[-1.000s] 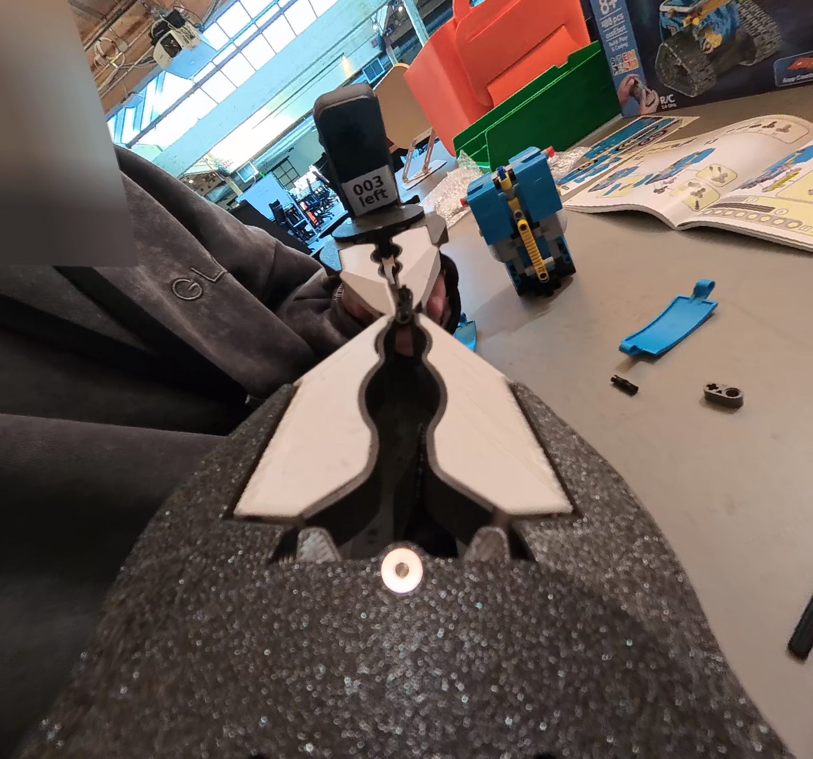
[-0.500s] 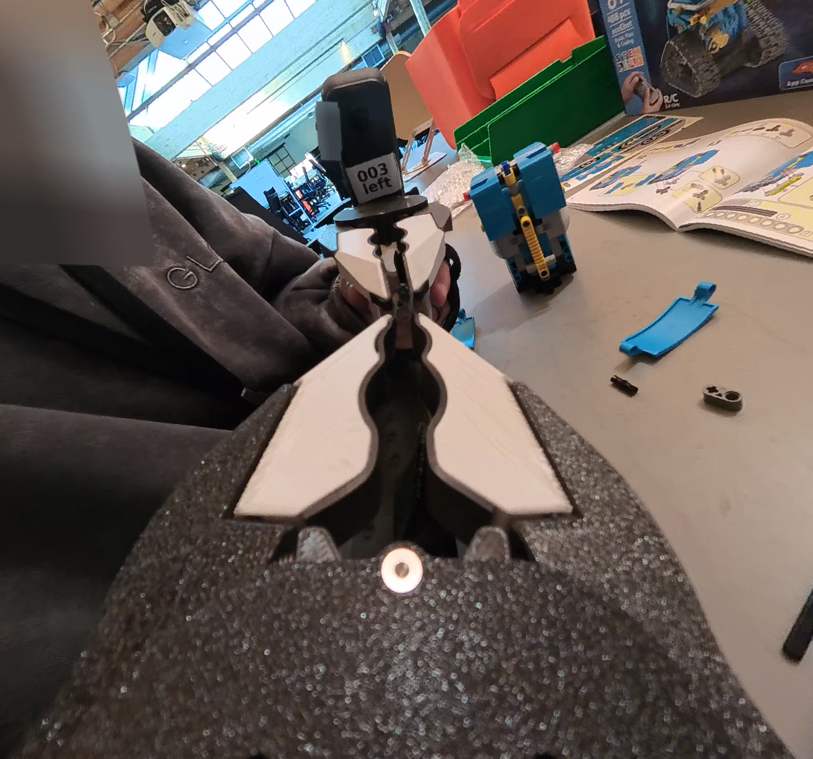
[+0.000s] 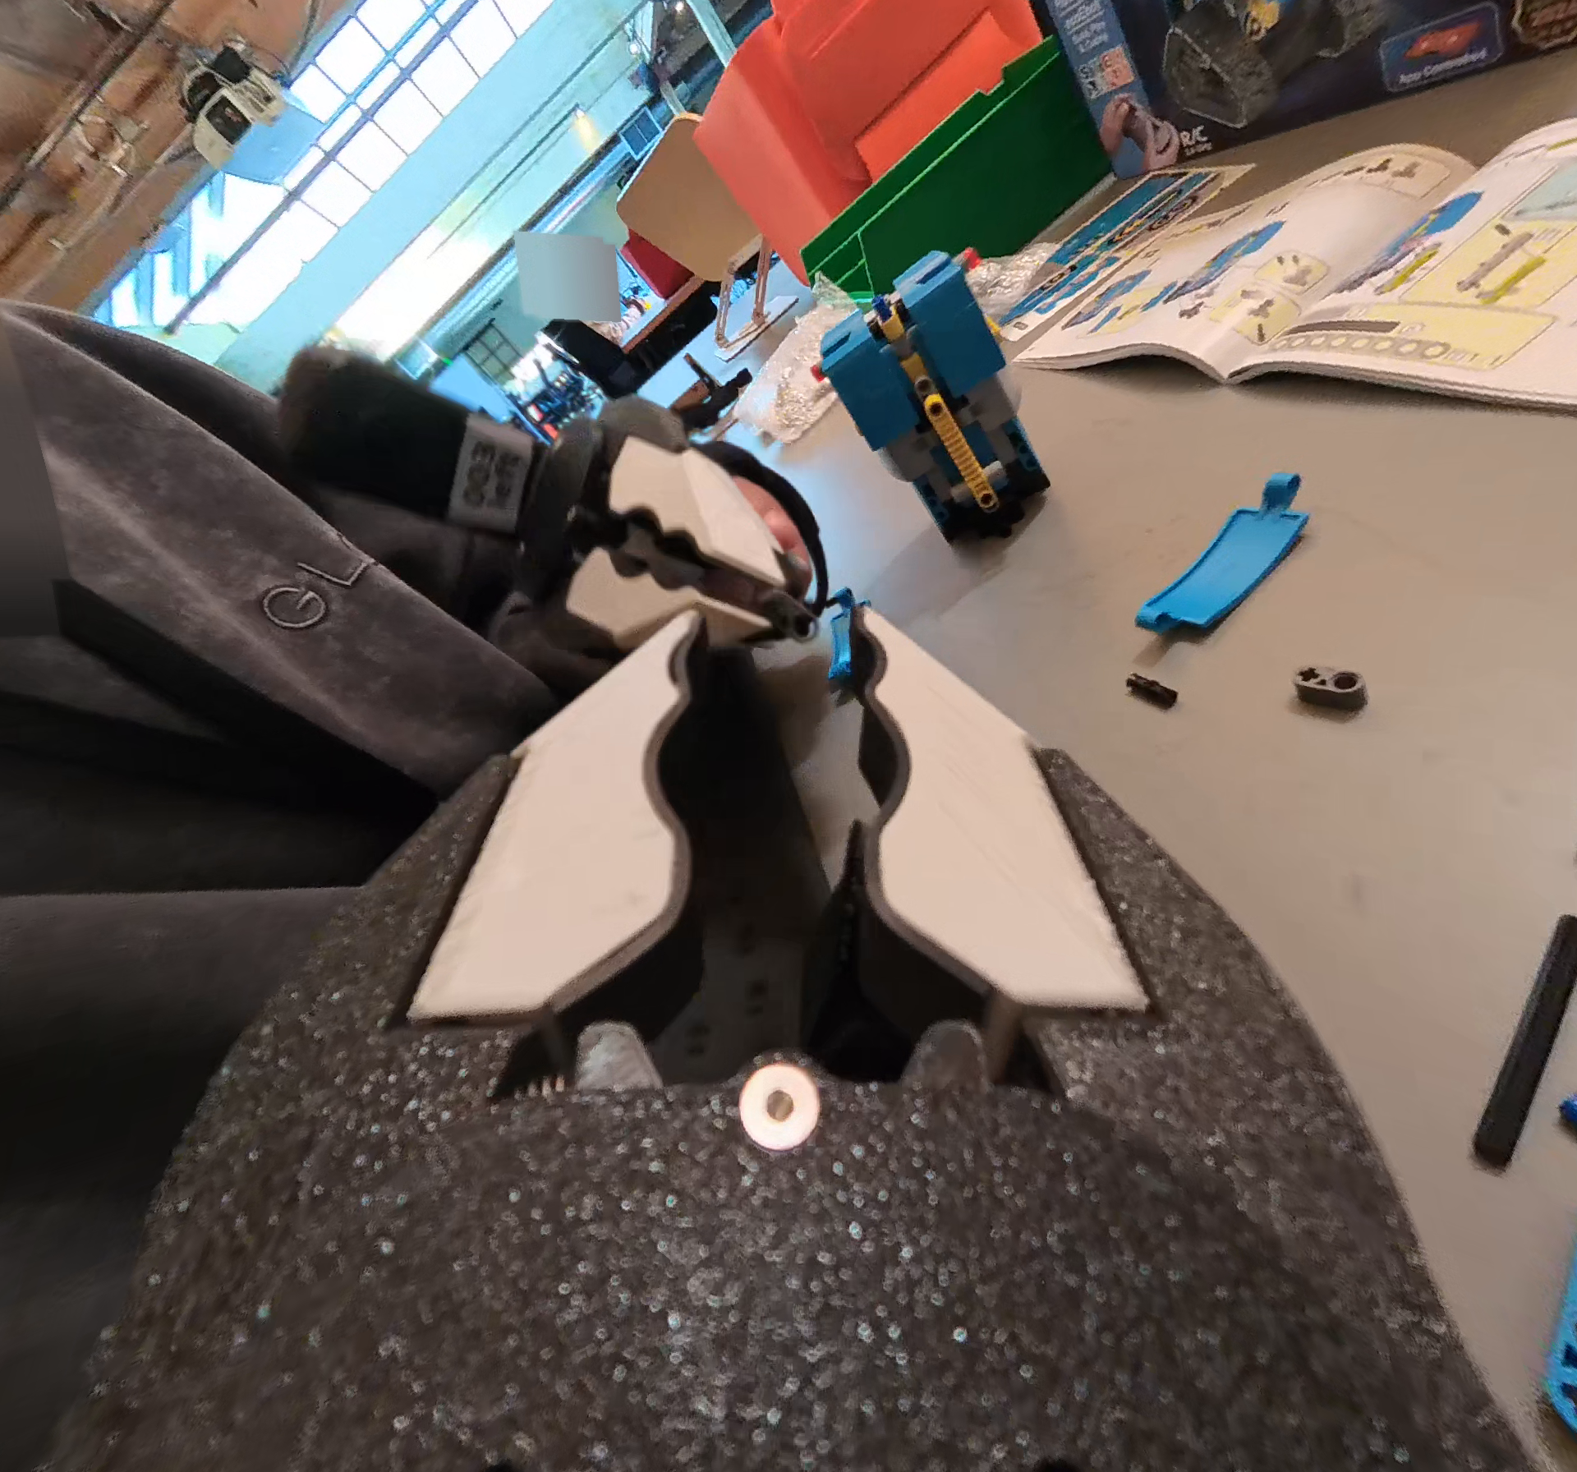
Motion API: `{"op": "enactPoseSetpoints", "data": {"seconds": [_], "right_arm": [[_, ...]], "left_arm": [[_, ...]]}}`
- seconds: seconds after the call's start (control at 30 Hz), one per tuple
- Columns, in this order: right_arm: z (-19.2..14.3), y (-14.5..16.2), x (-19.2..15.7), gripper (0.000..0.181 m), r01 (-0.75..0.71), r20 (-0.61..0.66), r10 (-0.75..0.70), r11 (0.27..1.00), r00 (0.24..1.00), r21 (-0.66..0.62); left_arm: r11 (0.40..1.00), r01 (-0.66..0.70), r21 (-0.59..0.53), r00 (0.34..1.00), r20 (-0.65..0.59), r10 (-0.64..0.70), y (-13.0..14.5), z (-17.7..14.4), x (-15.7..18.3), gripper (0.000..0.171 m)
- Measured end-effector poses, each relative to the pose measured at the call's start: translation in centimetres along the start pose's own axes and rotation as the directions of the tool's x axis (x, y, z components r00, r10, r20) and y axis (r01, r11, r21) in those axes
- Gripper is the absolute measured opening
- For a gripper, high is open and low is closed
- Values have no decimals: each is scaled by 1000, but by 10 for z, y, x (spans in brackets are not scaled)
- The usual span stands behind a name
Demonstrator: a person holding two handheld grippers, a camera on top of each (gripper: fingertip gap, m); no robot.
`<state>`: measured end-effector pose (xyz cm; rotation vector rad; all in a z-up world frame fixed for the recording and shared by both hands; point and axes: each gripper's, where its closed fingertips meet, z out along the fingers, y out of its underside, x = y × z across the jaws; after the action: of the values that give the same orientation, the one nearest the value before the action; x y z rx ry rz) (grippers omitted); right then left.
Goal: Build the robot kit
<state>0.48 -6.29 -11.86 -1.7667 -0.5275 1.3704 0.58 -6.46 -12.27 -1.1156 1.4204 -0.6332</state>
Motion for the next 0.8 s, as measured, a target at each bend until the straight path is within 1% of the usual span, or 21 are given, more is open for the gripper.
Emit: {"op": "enactPoseSetpoints", "data": {"seconds": [0.07, 0.13, 0.2, 0.3, 0.33, 0.43, 0.5, 0.53, 0.7, 0.8], "right_arm": [[1, 1, 0, 35, -29, 11, 29, 1000, 1000, -5], [3, 4, 1, 36, -48, 8, 48, 999, 999, -19], [4, 6, 5, 35, -60, -12, 59, 998, 998, -27], [4, 6, 7, 32, -88, -15, 88, 996, 996, -25], [4, 6, 9, 33, -97, -19, 97, 995, 995, -24], [5, 7, 8, 31, -112, -4, 112, 993, 994, -28], [5, 9, 8, 24, -104, -12, 103, 994, 995, -39], [4, 9, 9, 16, -91, -26, 90, 995, 996, -40], [3, 10, 7, 15, -109, -7, 109, 993, 994, -47], [3, 10, 7, 15, -90, -11, 89, 995, 996, -51]], "left_arm": [[980, -190, -57, 979, 66, 193, 6, 3, 3, 3], [944, -312, -106, 941, 105, 323, 11, 5, 3, 3], [912, -386, -141, 907, 123, 403, 14, 6, 2, 3], [875, -457, -158, 867, 141, 479, 14, 6, 3, 3], [867, -470, -163, 857, 149, 493, 14, 6, 2, 3], [871, -465, -161, 861, 148, 487, 14, 6, 2, 3], [874, -465, -145, 863, 148, 483, 11, 6, 4, 3], [874, -468, -132, 862, 150, 484, 9, 5, 5, 3], [882, -457, -120, 870, 147, 471, 7, 4, 7, 3], [895, -434, -104, 883, 149, 446, 6, 4, 8, 4]]}}
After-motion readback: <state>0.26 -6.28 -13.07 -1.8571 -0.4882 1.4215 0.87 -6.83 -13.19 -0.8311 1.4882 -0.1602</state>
